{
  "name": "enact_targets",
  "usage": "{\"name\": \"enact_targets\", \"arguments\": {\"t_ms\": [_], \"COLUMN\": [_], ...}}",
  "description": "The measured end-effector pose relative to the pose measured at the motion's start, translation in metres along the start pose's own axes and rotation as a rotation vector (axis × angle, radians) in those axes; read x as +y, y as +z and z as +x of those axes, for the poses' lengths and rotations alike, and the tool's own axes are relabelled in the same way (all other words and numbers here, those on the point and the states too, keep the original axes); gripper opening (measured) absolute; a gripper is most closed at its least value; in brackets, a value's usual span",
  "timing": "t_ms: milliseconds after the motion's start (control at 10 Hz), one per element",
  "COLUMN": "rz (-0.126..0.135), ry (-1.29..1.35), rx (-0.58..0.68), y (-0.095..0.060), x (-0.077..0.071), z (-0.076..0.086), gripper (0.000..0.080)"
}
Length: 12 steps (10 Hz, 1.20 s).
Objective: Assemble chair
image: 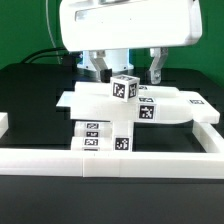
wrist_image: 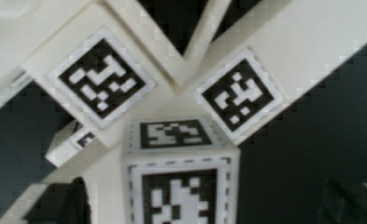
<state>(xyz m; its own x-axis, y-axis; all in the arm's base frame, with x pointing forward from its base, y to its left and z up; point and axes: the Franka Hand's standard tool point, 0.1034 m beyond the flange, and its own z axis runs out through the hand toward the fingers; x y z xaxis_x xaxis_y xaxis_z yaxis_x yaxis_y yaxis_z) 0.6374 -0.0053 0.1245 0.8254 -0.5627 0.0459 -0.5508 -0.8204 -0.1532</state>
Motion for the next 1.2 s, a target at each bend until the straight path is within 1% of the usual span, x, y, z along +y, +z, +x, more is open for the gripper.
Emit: {"name": "enact_targets", "arguments": {"t_ms": [100, 200, 300, 400, 500, 600, 900, 1200], "rz": [-0.007, -0.021, -0.025, -0.032, -0.031, -0.033, -0.052, -0.079], "ry": [-0.099, -0.219, -0.307, -0.458, -0.572, -0.648, -0.839, -1.087], "rx": [0.001, -0.001, -0.006, -0.010, -0.006, -0.006, -0.012, -0.028], "y": [0.000, 0.002, 0.003, 0.002, 0.001, 0.000, 0.001, 0.002], "x": [-0.001, -0.006, -0.010, -0.011, -0.010, -0.006, -0.001, 0.005], "z": [-0.001, -0.006, -0.009, -0.010, -0.007, -0.004, -0.002, 0.000], "gripper": [0.0649, 0.0649, 0.0649, 0.0649, 0.0649, 0.0649, 0.0649, 0.0649]}}
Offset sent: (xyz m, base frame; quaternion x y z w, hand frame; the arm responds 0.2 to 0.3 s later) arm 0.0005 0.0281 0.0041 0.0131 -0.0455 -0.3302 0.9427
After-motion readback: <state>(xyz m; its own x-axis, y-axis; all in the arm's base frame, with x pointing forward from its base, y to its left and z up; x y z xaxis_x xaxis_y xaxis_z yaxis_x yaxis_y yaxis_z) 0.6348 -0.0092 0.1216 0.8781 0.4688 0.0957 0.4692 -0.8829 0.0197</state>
